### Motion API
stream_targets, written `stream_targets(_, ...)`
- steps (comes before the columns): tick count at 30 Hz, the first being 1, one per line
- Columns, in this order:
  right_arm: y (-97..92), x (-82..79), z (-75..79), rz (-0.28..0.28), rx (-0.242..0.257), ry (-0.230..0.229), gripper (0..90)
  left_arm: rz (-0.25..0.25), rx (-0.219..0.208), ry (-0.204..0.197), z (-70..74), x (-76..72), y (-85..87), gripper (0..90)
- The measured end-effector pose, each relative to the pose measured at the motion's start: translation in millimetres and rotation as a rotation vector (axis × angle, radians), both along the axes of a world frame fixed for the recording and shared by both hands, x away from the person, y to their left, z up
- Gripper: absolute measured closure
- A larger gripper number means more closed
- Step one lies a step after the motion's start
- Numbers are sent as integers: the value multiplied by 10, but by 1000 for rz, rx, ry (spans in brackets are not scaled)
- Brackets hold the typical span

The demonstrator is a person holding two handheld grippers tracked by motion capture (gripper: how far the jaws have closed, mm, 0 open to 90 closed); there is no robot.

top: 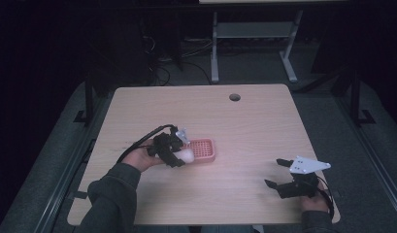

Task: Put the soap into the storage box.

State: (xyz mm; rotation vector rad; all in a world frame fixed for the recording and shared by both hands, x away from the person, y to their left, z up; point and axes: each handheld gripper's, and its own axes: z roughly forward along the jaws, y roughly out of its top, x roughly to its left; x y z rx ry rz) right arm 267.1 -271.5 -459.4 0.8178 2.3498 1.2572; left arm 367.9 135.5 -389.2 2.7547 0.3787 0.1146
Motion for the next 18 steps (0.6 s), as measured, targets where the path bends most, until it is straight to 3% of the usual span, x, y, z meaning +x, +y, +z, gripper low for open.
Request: stream_targets(18,-36,-3,-4,-5,11,-3,138,-28,4,2,13,148,-176,494)
